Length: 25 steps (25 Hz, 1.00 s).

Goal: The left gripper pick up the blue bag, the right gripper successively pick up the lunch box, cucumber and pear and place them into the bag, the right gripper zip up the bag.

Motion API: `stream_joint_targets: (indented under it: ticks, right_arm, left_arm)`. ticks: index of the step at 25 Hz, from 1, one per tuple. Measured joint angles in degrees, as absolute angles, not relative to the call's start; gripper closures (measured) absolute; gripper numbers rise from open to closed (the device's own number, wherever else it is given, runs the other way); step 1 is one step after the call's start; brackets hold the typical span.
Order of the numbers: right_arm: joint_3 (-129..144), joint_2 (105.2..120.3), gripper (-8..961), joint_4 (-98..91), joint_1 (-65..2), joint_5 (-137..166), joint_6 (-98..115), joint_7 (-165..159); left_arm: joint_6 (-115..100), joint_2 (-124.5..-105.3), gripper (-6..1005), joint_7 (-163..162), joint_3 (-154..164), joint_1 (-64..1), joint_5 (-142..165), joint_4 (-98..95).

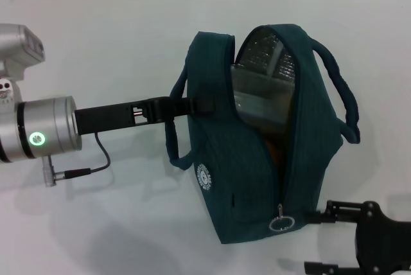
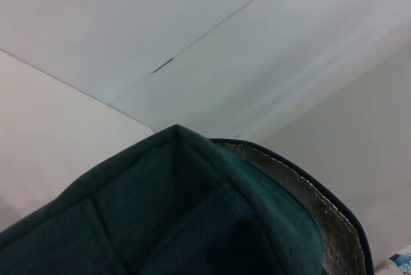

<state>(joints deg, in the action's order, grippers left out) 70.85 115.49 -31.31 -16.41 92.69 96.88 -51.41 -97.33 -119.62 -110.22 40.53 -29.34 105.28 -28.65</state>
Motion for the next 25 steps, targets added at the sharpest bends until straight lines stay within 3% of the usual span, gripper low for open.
stream_joint_targets:
  ticks: [25]
  right_arm:
    - [81.5, 115.65, 271, -31.2, -18.8, 84.9, 89.9, -51.4]
  left_arm:
    - [-97.0, -119.52, 930, -110.0, 40.2, -29.9, 105.3, -28.7]
